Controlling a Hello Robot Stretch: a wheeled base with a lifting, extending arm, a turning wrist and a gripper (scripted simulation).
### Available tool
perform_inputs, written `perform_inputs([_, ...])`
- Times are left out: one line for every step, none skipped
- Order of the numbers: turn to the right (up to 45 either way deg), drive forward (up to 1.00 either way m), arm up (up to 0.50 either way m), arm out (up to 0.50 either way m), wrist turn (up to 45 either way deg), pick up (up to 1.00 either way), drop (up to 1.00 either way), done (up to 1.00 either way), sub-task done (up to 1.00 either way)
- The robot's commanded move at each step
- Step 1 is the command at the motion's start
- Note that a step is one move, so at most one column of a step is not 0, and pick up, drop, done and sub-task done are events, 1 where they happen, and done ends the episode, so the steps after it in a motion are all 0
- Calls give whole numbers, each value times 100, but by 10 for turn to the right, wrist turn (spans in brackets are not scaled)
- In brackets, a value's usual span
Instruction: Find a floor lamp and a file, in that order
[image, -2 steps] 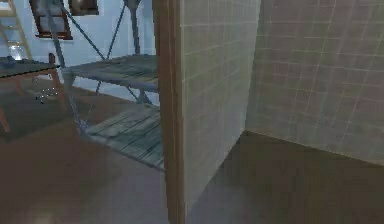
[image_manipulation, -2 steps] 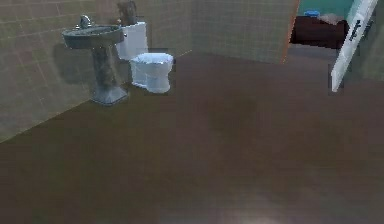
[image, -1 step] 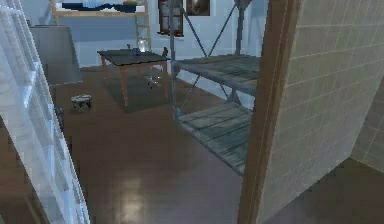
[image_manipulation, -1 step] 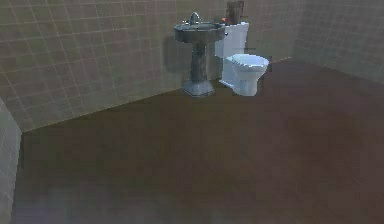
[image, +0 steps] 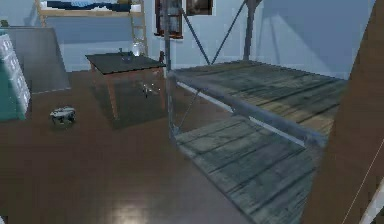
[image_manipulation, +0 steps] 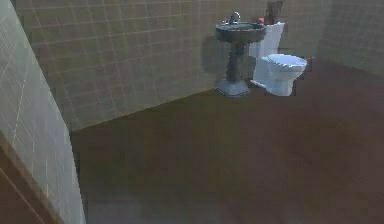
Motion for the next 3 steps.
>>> perform_inputs([-330, 0, 0, 0, 0, 0, 0, 0, 0])
perform_inputs([0, 100, 0, 0, 0, 0, 0, 0, 0])
perform_inputs([0, 20, 0, 0, 0, 0, 0, 0, 0])
